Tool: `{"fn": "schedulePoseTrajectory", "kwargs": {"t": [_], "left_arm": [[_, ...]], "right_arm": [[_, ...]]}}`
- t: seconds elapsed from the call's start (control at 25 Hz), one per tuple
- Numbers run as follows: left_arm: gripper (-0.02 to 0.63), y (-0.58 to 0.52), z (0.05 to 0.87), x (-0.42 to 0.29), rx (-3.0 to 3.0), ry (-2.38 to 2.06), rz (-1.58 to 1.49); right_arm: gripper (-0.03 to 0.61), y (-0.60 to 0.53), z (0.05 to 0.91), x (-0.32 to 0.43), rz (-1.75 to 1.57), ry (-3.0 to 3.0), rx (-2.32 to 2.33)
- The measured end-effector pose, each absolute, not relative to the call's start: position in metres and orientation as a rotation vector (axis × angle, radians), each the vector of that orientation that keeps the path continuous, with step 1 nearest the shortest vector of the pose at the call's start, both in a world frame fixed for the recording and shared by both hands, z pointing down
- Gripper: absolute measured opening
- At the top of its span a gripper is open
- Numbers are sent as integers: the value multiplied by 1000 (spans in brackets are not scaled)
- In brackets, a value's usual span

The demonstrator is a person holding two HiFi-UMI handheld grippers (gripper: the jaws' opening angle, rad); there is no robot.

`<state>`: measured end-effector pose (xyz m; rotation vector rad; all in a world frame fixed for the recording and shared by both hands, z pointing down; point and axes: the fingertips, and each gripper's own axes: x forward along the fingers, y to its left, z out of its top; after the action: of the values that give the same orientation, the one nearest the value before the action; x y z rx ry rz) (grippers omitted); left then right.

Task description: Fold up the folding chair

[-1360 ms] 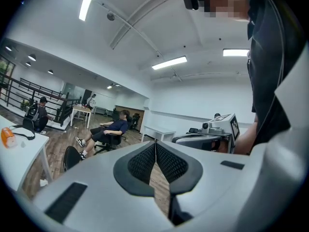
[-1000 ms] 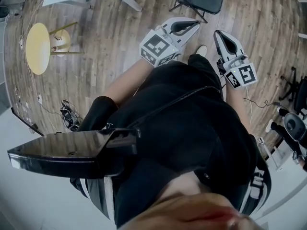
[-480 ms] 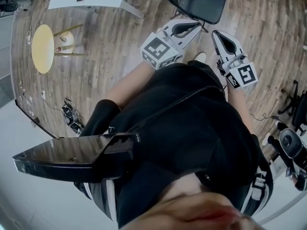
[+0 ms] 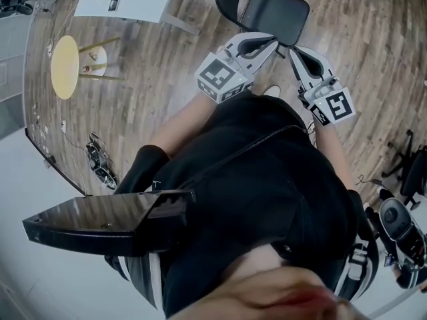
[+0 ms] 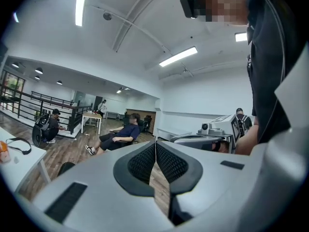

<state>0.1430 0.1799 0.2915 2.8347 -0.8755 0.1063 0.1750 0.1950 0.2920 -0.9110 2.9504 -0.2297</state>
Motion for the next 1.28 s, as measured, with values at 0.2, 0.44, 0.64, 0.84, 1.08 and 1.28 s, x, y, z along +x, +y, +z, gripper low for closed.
{"fn": "schedulePoseTrajectory", "kwargs": {"t": [0.2,0.44,0.64,0.84,1.08,1.28], "left_arm": [[9,170,291,160,2841,-896,130],[9,156,300,164,2824,-869,154],[9,133,309,155,2829,-818,153],[9,94,318,134,2837,-759,147],[9,33,326,97,2841,-678,154],[9,-10,333,74,2833,-622,186]], "right_arm": [[11,185,294,193,-231,2946,-897],[11,170,298,191,-230,2944,-906],[11,144,305,180,-227,2952,-952],[11,105,311,160,-246,2946,-1023],[11,46,326,133,-272,2949,-1142],[11,3,341,132,-370,2899,-1258]]}}
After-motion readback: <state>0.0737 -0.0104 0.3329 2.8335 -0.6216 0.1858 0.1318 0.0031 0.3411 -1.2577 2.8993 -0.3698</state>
